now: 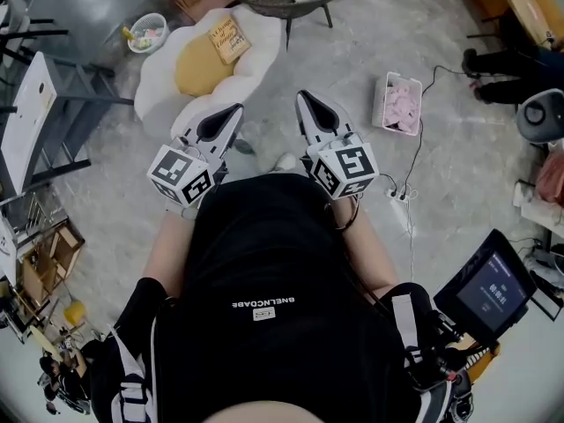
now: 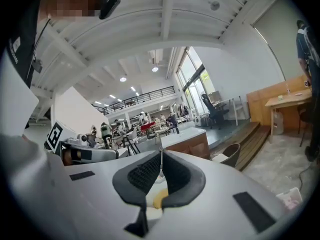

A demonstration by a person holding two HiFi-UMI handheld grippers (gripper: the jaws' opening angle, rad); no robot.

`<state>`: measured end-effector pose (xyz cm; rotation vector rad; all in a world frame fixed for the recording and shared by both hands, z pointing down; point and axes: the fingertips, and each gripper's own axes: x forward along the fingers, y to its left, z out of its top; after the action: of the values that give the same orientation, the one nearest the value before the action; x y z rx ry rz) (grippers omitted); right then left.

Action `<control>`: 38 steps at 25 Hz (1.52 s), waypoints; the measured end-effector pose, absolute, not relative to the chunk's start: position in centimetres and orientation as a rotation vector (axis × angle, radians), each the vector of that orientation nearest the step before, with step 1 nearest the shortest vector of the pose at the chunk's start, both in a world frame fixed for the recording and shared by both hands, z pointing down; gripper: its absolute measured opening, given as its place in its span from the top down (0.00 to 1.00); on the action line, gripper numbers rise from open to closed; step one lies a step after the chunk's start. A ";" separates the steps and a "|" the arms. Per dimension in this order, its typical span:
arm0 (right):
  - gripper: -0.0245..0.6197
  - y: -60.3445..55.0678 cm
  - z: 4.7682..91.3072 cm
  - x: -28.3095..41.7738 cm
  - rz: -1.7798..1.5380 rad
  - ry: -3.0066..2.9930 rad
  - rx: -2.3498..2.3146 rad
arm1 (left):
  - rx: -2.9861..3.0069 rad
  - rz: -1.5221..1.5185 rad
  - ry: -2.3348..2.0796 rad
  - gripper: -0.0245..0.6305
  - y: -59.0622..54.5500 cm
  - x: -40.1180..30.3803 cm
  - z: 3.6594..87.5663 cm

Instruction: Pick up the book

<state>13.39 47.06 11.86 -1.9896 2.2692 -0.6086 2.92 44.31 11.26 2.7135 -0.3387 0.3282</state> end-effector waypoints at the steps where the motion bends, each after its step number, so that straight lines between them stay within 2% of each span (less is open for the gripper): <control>1: 0.91 46.8 12.0 13.3 -0.612 2.270 -1.987 | 2.710 0.323 -0.343 0.94 44.1 2.8 11.4; 18: 0.91 32.5 13.8 11.7 -0.717 2.251 -2.018 | 2.654 0.308 -0.325 0.94 29.2 0.6 12.9; 38: 0.91 17.7 13.8 2.7 -0.832 2.265 -2.011 | 2.578 0.251 -0.406 0.94 15.2 -11.4 13.4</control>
<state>2.74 17.72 13.80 -2.0108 2.2653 -0.8320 -11.36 15.16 13.36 2.5781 -0.4055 0.2506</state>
